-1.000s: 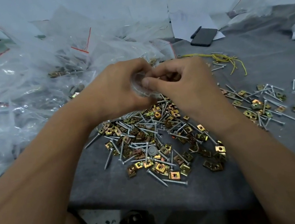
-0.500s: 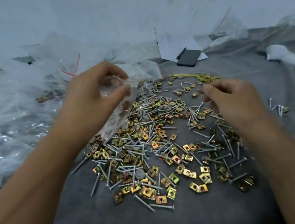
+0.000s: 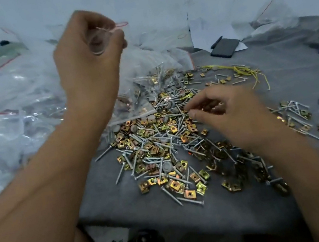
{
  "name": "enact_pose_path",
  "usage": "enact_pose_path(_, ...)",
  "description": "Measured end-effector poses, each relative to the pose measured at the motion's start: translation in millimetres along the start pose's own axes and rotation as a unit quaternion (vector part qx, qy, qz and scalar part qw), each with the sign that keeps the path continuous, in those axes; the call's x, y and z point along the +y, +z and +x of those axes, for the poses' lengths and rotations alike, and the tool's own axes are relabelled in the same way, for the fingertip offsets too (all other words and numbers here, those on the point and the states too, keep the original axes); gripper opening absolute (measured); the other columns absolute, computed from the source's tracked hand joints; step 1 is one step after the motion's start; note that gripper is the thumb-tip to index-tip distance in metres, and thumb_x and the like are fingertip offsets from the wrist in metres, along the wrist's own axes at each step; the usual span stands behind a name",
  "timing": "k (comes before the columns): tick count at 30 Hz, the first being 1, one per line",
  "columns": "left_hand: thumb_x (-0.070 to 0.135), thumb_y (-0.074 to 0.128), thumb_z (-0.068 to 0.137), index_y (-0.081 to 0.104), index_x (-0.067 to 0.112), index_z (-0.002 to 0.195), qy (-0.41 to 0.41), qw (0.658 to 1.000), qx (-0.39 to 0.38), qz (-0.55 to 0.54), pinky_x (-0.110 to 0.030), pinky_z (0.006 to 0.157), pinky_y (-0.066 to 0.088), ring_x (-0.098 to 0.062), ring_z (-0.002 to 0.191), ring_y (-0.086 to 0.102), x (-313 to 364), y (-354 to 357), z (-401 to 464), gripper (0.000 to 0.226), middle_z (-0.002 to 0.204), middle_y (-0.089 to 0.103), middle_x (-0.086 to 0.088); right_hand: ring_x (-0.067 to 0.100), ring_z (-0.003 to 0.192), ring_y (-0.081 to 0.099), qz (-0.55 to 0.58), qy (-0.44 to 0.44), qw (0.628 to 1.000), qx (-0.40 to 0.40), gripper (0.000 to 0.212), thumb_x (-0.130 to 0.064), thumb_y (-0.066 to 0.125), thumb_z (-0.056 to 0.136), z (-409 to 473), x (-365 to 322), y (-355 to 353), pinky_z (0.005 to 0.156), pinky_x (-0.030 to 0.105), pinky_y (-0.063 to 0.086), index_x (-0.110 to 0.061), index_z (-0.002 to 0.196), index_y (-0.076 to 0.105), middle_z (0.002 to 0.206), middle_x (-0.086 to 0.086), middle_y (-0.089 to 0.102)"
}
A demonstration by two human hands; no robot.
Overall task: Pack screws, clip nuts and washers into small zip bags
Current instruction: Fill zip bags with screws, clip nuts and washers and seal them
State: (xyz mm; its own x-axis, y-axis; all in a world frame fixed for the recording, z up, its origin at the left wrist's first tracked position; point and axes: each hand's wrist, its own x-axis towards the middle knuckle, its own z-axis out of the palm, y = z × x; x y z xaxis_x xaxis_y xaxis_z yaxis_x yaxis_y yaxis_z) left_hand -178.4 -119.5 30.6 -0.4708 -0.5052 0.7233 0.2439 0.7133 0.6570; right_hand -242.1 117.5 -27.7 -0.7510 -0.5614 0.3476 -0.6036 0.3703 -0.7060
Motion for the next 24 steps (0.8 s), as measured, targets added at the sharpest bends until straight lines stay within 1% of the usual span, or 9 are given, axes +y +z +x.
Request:
enact_pose_path(3,0.024,0.071,0.096,0.067,0.009,0.114,0.008,0.998,-0.043,0.035,-0.039,0.09,0.06,-0.014,0.093,0.075,0.7,-0.8,-1.2,0.024,0.098,0.076,-0.001,-0.003,0.095,0.065,-0.045,-0.069,0.99,-0.118,0.018,-0.025,0.083,0.087,-2.3,-17.2,13.6,0.081,0.01,0.049,-0.036,0.101,0.078,0.098,-0.02,0.07)
enact_pose_path(5,0.026,0.073,0.095,0.068,0.013,0.116,-0.005,0.993,-0.092,0.08,-0.037,0.091,0.058,-0.01,0.094,0.072,-4.4,-1.0,-3.9,0.025,0.1,0.075,0.002,-0.003,0.096,0.063,-0.082,-0.067,0.983,-0.152,0.026,-0.023,0.084,0.086,-3.4,-20.6,19.8,0.082,0.01,0.048,-0.038,0.105,0.076,0.1,-0.021,0.068)
enact_pose_path(9,0.029,0.076,0.092,0.064,0.018,0.124,-0.024,0.984,-0.141,0.11,-0.032,0.09,0.058,-0.003,0.095,0.07,-12.3,-0.1,-7.3,0.035,0.107,0.071,0.006,0.001,0.093,0.058,-0.156,-0.046,0.978,-0.133,0.032,-0.029,0.084,0.085,-2.0,-17.5,17.4,0.08,0.021,0.048,-0.04,0.112,0.07,0.106,-0.019,0.063)
enact_pose_path(11,0.028,0.077,0.091,0.061,0.018,0.129,-0.054,0.981,-0.161,0.096,-0.031,0.09,0.059,-0.002,0.095,0.071,-14.4,2.0,-8.6,0.043,0.105,0.071,0.007,0.006,0.097,0.056,-0.202,-0.035,0.973,-0.109,0.026,-0.027,0.082,0.087,-1.3,-13.9,12.6,0.082,0.028,0.045,-0.038,0.108,0.07,0.108,-0.016,0.061)
enact_pose_path(13,0.027,0.077,0.091,0.058,0.017,0.133,-0.072,0.978,-0.175,0.09,-0.034,0.091,0.06,-0.004,0.096,0.071,-16.3,4.6,-9.0,0.047,0.104,0.072,0.007,0.008,0.099,0.054,-0.231,-0.033,0.969,-0.082,0.019,-0.026,0.079,0.089,-2.3,-11.7,11.6,0.082,0.028,0.039,-0.037,0.102,0.071,0.106,-0.014,0.06)
enact_pose_path(16,0.027,0.074,0.09,0.058,0.018,0.132,-0.075,0.979,-0.17,0.086,-0.037,0.091,0.06,-0.007,0.097,0.071,-14.6,7.9,-8.4,0.046,0.105,0.072,0.006,0.007,0.098,0.056,-0.18,-0.079,0.979,-0.045,0.011,-0.025,0.076,0.092,-4.9,-16.4,18.5,0.085,0.026,0.041,-0.033,0.099,0.075,0.102,-0.014,0.063)
enact_pose_path(18,0.029,0.072,0.089,0.059,0.02,0.131,-0.071,0.979,-0.17,0.089,-0.039,0.091,0.059,-0.008,0.097,0.071,-12.3,9.6,-9.1,0.045,0.108,0.071,0.005,0.007,0.102,0.056,-0.163,-0.106,0.979,-0.064,0.011,-0.027,0.074,0.094,-5.5,-21.2,26.5,0.088,0.026,0.041,-0.033,0.102,0.077,0.102,-0.014,0.063)
enact_pose_path(21,0.029,0.072,0.089,0.06,0.019,0.129,-0.075,0.977,-0.178,0.09,-0.042,0.091,0.059,-0.011,0.097,0.071,-11.6,10.5,-10.8,0.042,0.108,0.07,0.004,0.011,0.11,0.054,-0.184,-0.1,0.972,-0.103,0.018,-0.034,0.071,0.096,-3.9,-21.4,36.2,0.097,0.034,0.045,-0.032,0.113,0.076,0.107,-0.012,0.061)
enact_pose_path(24,0.028,0.072,0.091,0.061,0.016,0.126,-0.08,0.977,-0.178,0.09,-0.044,0.091,0.059,-0.014,0.097,0.072,-12.2,9.7,-10.5,0.039,0.107,0.07,0.004,0.011,0.103,0.055,-0.174,-0.082,0.978,-0.085,0.015,-0.034,0.076,0.092,-0.6,-17.6,37.1,0.094,0.035,0.048,-0.03,0.107,0.079,0.102,-0.012,0.061)
